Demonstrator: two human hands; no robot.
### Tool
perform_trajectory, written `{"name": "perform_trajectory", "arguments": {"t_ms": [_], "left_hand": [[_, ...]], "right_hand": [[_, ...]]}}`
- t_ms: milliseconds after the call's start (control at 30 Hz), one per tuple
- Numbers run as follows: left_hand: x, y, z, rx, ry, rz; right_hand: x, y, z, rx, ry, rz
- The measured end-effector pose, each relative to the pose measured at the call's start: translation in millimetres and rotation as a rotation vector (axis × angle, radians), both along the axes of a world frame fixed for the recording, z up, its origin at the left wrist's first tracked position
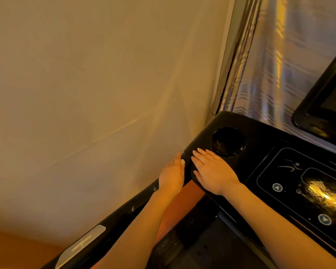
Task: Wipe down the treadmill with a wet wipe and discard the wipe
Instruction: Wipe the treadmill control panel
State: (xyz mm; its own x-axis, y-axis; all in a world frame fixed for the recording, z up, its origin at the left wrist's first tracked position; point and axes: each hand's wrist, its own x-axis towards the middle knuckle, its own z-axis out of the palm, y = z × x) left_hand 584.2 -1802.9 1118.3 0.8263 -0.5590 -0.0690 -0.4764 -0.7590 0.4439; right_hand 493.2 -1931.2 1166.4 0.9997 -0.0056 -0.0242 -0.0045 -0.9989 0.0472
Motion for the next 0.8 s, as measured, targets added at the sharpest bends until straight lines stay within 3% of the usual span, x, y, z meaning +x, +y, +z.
{"name": "perform_trajectory", "arguments": {"t_ms": [233,467,667,800], "left_hand": [[-4,49,-26,-0.042,0.028,-0.147],[-4,40,-20,0.001,-0.054,-0.083],[4,-3,-10,-0.131,-0.05,-0.136],[-6,14,-24,-0.244,-0.053,-0.002]], "right_hand": [[1,0,-1,0.029,-0.006,-0.005],[1,0,-3,0.04,-0.029,-0.007],[1,0,-5,0.013,-0.024,-0.007],[2,0,-7,-0.014,-0.04,-0.011]]}}
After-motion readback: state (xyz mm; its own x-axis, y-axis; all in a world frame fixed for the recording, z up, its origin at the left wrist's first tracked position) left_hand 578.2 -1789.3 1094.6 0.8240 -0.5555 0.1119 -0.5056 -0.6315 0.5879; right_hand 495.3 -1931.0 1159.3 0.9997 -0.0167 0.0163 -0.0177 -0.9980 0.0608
